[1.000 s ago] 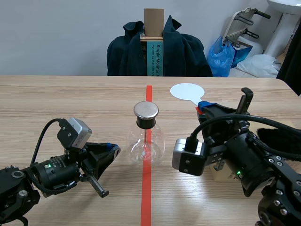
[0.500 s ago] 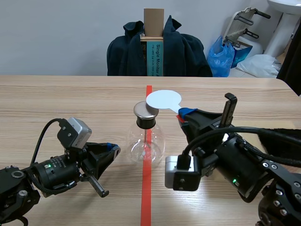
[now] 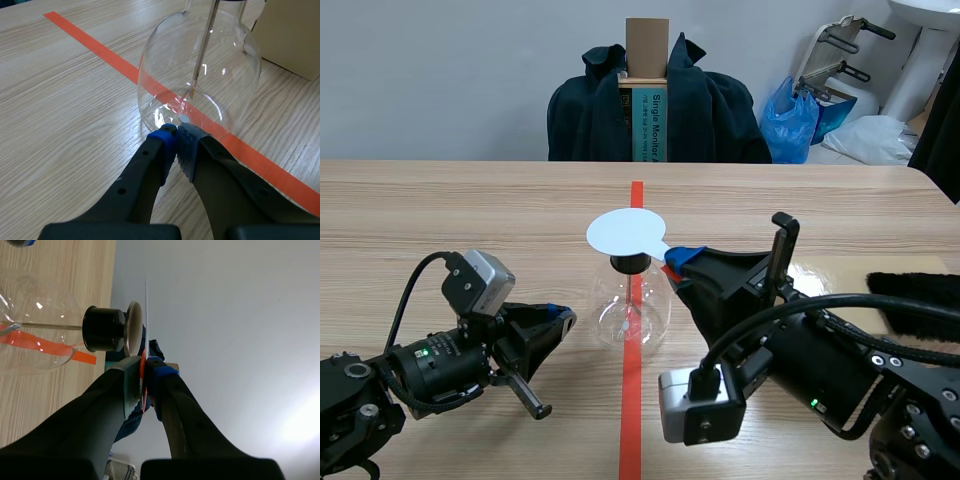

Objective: Do the electroscope experiment.
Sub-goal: 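Move the plate toward and away from the electroscope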

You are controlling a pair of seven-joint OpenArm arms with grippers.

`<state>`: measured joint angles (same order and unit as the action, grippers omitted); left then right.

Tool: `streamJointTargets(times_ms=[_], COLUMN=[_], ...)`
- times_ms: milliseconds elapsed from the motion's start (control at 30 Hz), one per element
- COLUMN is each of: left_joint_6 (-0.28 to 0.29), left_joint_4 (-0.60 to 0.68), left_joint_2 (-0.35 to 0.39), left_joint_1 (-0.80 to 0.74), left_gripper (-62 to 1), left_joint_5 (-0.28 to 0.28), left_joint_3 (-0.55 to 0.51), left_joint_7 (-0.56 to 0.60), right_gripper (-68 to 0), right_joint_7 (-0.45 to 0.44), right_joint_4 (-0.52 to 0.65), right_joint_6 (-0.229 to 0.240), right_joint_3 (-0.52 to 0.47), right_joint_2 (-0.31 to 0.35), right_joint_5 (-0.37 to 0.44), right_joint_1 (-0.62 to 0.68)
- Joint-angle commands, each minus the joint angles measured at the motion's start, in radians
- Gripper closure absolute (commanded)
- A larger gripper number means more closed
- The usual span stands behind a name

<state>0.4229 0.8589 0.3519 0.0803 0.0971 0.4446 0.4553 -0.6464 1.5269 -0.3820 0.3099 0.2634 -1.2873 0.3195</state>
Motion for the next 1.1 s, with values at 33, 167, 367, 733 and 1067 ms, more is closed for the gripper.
streamJointTargets(times_ms=[33, 167, 367, 733, 1067], left_joint_6=[0.005, 0.005, 0.005, 0.005, 0.005], left_joint_4=[0.017, 0.017, 0.017, 0.017, 0.017], left_joint_2=[-0.005, -0.005, -0.005, -0.005, -0.005], left_joint_1=[0.006, 0.006, 0.006, 0.006, 0.006], left_gripper=[-4.2, -4.2, -4.2, -4.2, -4.2], left_joint_5=[0.007, 0.007, 0.007, 0.007, 0.007], left_joint_3=[-0.005, -0.005, -0.005, -0.005, -0.005], left_joint_7=[0.020, 0.020, 0.020, 0.020, 0.021], right_gripper=[-0.6, -0.6, -0.6, -0.6, -0.6], right_joint_7=[0.003, 0.018, 0.085, 0.312, 0.439], right_joint_4=[0.011, 0.011, 0.011, 0.011, 0.011], right_joint_6=[-0.014, -0.015, -0.015, -0.027, -0.068], right_joint_3=[-0.001, -0.002, -0.002, -0.004, -0.014], right_joint_2=[0.011, 0.011, 0.011, 0.011, 0.011], right_joint_5=[0.007, 0.007, 0.008, 0.008, 0.008], right_joint_1=[-0.012, -0.012, -0.012, -0.018, -0.018])
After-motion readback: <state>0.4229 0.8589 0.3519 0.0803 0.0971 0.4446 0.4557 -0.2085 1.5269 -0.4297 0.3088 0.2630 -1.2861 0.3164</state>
